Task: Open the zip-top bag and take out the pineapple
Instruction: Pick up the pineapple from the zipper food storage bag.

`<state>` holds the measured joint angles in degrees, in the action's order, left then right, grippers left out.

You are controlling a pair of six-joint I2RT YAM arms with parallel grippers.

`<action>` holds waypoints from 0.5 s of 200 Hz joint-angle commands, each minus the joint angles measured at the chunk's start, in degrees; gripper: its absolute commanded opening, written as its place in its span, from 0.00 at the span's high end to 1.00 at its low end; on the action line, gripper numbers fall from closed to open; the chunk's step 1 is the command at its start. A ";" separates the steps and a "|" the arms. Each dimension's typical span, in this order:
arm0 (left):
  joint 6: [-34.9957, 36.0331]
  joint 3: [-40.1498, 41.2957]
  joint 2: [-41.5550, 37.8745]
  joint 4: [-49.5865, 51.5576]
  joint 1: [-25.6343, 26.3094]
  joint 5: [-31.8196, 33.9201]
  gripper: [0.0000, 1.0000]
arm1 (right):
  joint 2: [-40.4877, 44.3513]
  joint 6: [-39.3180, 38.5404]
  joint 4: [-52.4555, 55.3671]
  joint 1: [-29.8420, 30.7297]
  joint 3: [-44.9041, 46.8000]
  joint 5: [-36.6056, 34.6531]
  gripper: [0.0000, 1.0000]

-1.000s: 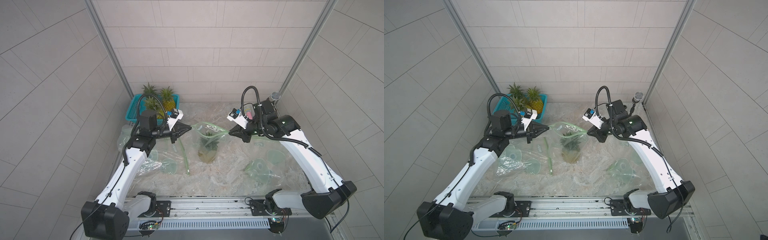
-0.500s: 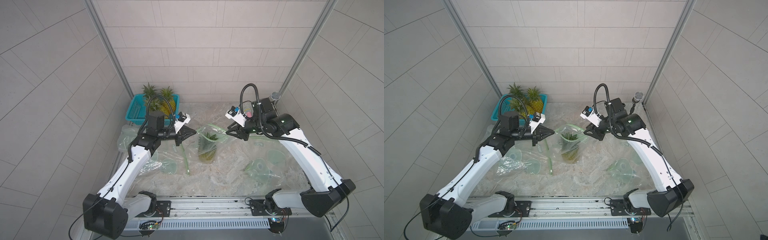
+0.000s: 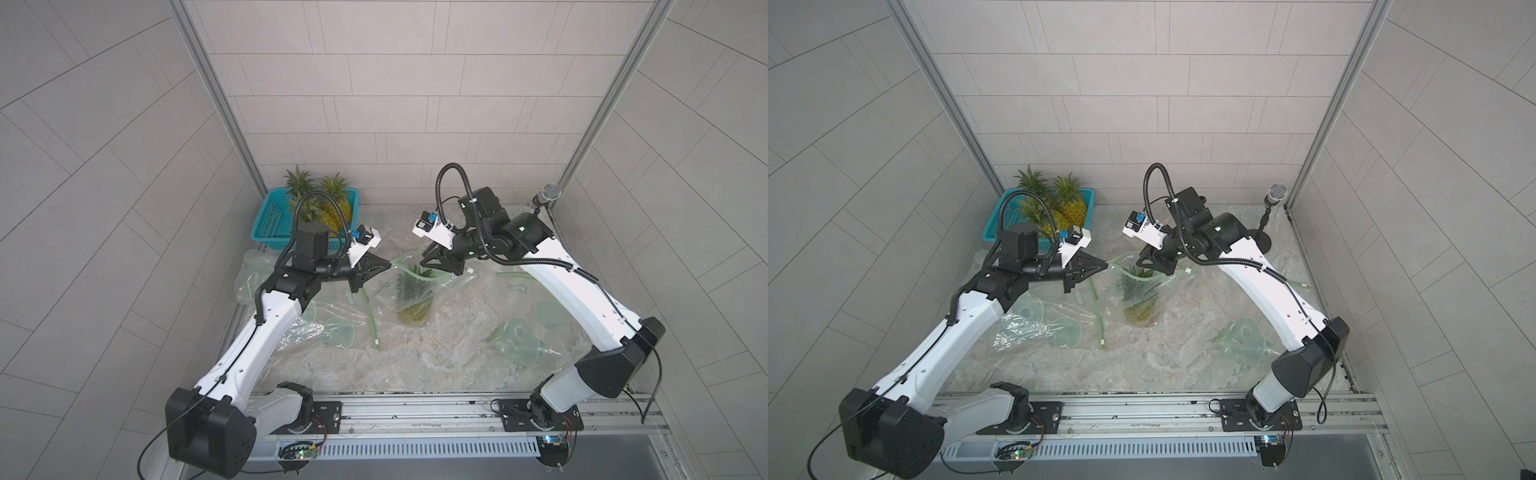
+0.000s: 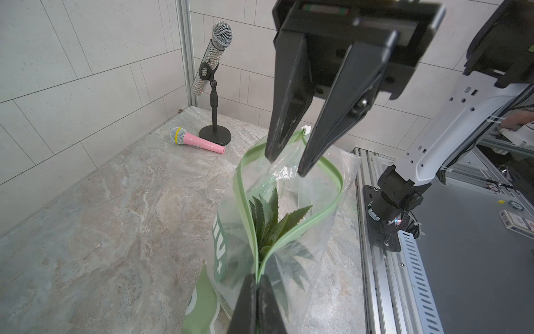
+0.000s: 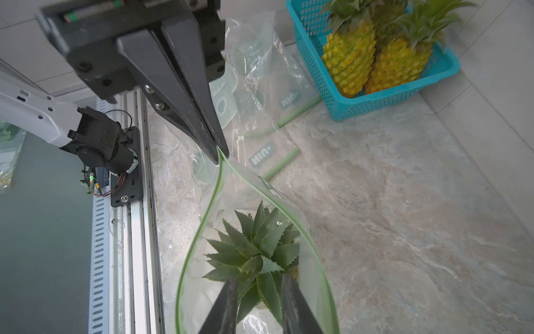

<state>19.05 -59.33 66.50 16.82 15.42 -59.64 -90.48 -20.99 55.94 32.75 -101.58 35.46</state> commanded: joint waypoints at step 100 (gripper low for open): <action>2.18 -1.84 -0.58 1.55 0.14 0.74 1.00 | -4.01 3.59 0.87 2.93 1.46 -7.07 0.51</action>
<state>19.55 -59.55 66.48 17.47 15.42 -58.81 -93.93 -18.76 57.06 34.98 -101.23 30.04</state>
